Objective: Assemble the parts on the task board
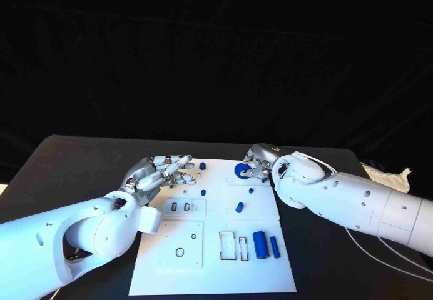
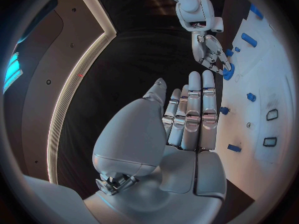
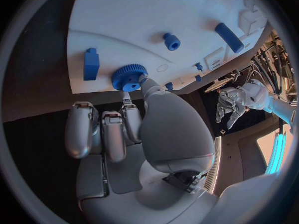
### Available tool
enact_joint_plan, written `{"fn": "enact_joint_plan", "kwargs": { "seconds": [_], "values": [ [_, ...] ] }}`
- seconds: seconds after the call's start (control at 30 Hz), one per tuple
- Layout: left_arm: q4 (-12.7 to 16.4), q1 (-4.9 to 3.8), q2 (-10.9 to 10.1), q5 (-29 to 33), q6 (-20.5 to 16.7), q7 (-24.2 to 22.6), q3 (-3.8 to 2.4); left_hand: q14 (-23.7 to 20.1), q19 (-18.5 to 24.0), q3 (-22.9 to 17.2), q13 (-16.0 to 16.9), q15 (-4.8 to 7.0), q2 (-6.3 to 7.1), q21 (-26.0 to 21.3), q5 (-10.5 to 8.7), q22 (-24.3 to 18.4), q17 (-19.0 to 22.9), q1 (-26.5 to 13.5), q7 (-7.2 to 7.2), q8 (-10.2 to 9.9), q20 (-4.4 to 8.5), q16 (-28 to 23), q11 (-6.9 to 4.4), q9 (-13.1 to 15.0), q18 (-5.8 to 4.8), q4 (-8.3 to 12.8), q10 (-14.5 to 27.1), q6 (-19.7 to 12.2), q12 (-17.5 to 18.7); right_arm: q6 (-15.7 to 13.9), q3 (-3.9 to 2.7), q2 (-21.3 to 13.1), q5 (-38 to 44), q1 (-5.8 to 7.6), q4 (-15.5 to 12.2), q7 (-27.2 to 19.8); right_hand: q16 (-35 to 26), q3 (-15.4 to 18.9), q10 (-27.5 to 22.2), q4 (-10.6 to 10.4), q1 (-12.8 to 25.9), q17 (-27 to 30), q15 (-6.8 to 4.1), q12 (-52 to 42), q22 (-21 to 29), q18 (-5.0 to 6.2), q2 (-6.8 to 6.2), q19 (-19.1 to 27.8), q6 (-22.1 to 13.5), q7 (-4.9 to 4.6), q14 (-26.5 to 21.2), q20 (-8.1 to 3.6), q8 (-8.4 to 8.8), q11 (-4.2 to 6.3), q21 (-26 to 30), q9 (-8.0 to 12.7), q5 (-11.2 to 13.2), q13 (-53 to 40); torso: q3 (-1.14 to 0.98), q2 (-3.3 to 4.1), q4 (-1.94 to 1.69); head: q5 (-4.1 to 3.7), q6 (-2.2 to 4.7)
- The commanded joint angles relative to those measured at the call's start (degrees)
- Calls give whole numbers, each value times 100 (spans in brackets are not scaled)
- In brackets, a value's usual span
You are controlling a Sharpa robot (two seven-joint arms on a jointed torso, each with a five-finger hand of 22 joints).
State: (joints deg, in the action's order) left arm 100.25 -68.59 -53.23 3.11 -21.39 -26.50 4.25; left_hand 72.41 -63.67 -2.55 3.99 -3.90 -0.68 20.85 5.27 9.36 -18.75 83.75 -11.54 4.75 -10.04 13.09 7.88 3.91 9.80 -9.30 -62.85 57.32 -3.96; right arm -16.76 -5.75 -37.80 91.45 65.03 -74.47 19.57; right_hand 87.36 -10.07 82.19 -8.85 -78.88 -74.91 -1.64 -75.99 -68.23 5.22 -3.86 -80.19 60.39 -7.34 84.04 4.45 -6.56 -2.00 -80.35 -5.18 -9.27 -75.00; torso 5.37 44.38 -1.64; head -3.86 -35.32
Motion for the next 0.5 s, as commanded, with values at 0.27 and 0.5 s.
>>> {"fn": "enact_joint_plan", "kwargs": {
  "seconds": [0.27,0.5],
  "values": [
    [-22,-5,6,-4,110,-45,-5,-34,23,-17,-10,-9,-5,34,-12,8,-14,53,-17,-40,19,-22,17,-7,57,25,-42,34,26,-984,24,39,688,-58,-252,-11,19,-344,99,170,-280,-1048,-84,-102,-42,-102,191,-27,174,90,498,-79,-57,47,-57,-95,196,-356,-3,1,-11,33,16],
    [-29,-4,3,-4,102,-38,-5,-34,25,-24,-10,-10,-9,36,-12,9,-23,45,-20,-45,19,-27,18,-8,56,23,-41,33,27,-1011,9,141,561,-54,-557,-32,7,-398,86,152,-159,-1027,-78,-65,-39,-102,146,-25,145,75,493,-80,-13,35,-57,-94,167,-343,10,1,-23,57,21]
  ]
}}
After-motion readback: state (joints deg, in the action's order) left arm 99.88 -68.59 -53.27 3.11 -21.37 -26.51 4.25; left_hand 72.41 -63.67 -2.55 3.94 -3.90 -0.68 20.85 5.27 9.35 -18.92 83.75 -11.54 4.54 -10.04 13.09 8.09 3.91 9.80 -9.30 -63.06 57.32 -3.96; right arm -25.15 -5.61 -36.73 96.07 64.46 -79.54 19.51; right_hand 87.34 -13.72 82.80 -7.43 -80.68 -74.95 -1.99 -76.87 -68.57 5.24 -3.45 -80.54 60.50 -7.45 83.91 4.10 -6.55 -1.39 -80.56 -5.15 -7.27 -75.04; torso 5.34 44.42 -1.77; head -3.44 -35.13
